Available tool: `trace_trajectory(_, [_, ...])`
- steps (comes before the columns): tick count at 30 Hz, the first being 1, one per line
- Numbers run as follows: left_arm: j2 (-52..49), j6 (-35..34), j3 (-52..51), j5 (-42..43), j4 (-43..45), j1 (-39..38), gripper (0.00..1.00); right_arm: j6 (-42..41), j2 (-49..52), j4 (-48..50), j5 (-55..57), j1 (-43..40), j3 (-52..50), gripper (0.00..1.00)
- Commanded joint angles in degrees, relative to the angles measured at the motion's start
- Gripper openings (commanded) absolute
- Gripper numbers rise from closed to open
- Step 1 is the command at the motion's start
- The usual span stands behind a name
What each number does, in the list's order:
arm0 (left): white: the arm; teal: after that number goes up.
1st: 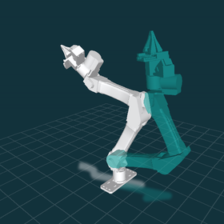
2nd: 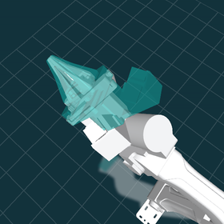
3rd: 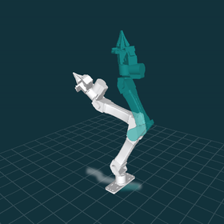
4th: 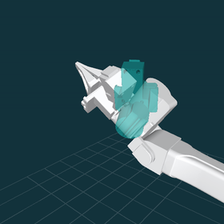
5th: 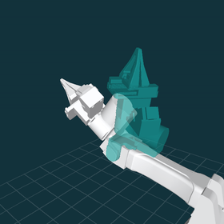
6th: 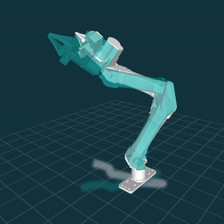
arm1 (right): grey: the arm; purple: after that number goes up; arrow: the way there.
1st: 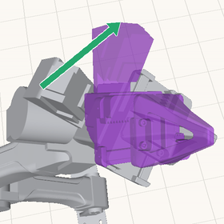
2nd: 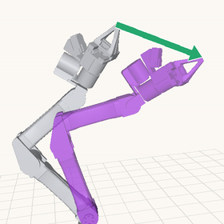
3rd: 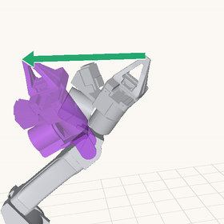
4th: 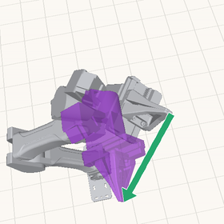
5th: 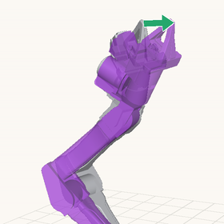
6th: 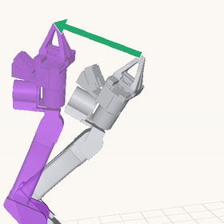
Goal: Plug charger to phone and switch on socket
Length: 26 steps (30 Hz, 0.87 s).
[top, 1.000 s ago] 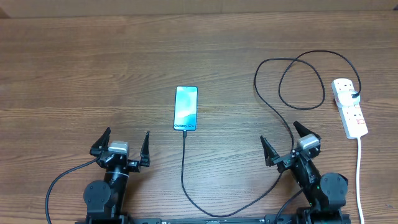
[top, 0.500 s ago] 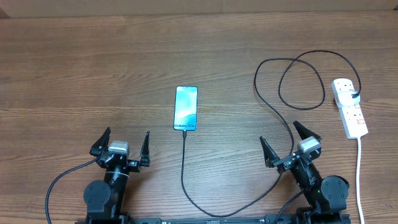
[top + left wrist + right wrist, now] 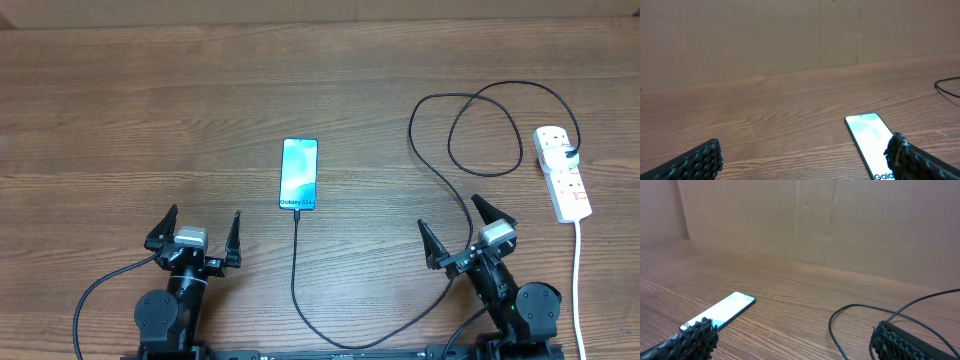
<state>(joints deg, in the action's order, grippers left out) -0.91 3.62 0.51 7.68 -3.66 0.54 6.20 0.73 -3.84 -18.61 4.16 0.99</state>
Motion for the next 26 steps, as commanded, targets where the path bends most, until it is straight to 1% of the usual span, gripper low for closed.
trace_trajectory(1, [0.59,1.29,-0.24,-0.61,-0.15,0.57,1.00,0.07,-0.61,0.50,0.52,0.33,-0.52,1.00])
trace_trajectory(26, [0.59,1.29,-0.24,-0.61,-0.15,0.57,1.00,0.07,-0.59,0.50,0.52,0.33,-0.52,1.00])
